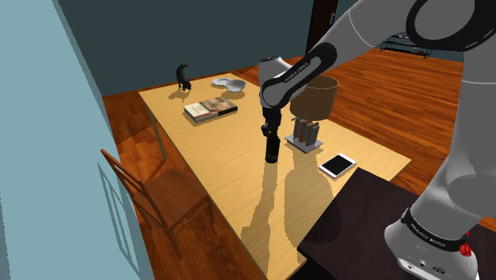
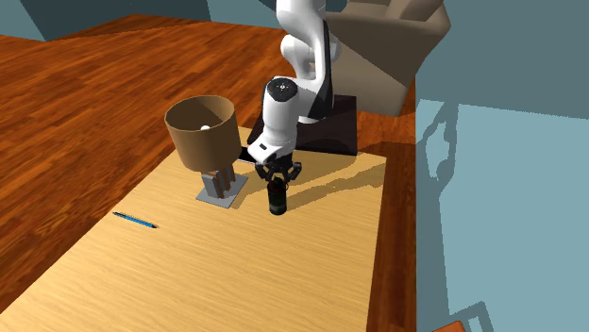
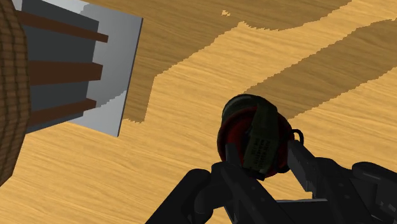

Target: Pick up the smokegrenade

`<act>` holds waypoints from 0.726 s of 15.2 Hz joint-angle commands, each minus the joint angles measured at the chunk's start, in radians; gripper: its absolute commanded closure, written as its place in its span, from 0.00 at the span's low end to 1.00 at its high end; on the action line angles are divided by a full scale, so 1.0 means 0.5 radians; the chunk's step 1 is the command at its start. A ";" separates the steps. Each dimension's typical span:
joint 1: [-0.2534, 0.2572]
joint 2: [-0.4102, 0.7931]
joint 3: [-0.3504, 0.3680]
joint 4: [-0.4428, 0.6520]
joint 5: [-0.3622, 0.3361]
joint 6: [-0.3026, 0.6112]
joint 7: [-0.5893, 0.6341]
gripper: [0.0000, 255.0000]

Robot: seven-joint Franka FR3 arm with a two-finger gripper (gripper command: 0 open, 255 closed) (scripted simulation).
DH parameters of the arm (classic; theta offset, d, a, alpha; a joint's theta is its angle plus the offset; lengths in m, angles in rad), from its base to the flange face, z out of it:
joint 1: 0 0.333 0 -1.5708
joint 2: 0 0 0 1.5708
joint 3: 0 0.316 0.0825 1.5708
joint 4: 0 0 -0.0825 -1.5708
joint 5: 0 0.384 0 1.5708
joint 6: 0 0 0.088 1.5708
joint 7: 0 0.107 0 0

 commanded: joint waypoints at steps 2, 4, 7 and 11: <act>-0.001 0.002 -0.002 -0.002 -0.001 0.002 0.000 1.00; -0.002 0.002 -0.002 -0.003 -0.001 0.003 -0.001 1.00; -0.001 -0.034 0.001 0.012 0.004 -0.047 -0.005 1.00; -0.001 -0.100 0.004 0.036 0.013 -0.137 -0.017 1.00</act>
